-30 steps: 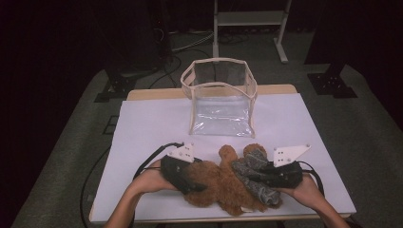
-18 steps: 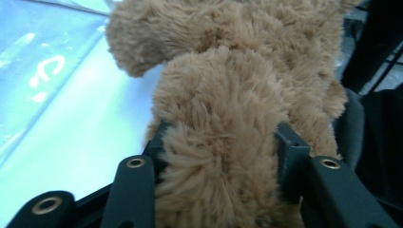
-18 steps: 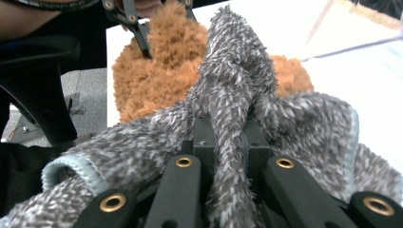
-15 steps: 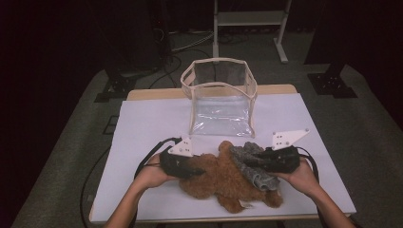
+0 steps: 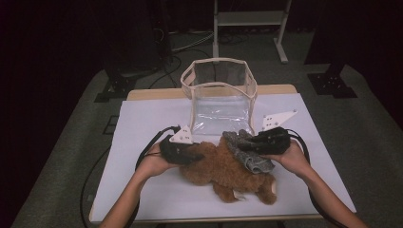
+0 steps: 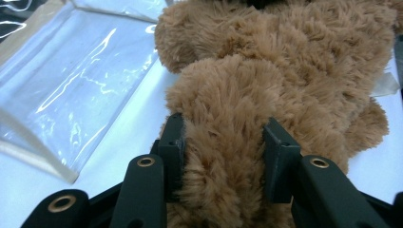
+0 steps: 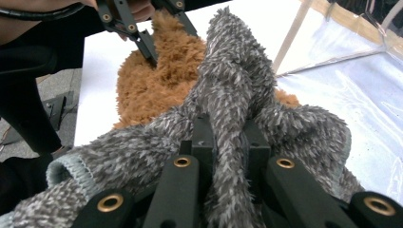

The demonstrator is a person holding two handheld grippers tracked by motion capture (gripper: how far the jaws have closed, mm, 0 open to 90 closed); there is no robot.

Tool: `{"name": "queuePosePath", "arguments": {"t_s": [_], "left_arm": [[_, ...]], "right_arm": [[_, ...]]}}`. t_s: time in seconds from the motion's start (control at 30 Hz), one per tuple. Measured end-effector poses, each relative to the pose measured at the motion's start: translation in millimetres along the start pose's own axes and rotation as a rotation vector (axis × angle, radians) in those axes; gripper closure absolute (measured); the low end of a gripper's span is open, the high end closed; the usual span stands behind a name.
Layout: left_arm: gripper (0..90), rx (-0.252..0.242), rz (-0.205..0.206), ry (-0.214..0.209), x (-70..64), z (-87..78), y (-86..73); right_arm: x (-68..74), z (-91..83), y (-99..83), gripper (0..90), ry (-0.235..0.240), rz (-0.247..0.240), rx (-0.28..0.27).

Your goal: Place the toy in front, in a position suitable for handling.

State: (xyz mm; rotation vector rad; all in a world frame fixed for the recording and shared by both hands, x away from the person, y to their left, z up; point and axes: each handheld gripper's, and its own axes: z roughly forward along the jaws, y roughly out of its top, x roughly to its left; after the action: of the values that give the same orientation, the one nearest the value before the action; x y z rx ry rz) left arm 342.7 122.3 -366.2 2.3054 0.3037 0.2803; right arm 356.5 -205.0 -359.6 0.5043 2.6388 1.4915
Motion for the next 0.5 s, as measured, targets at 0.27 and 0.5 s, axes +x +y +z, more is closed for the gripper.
{"name": "queuePosePath", "arguments": {"t_s": [0.27,0.5], "left_arm": [[52.2,-0.043,0.008,-0.048,-24.6,-15.0,-13.0],[51.3,-0.041,0.075,-0.071,-51.1,-24.0,-21.0]], "right_arm": [[16.6,11.6,-23.8,79.7,0.025,-0.001,-0.02],[46.2,-0.1,-16.0,79.5,0.056,-0.092,-0.036]]}}
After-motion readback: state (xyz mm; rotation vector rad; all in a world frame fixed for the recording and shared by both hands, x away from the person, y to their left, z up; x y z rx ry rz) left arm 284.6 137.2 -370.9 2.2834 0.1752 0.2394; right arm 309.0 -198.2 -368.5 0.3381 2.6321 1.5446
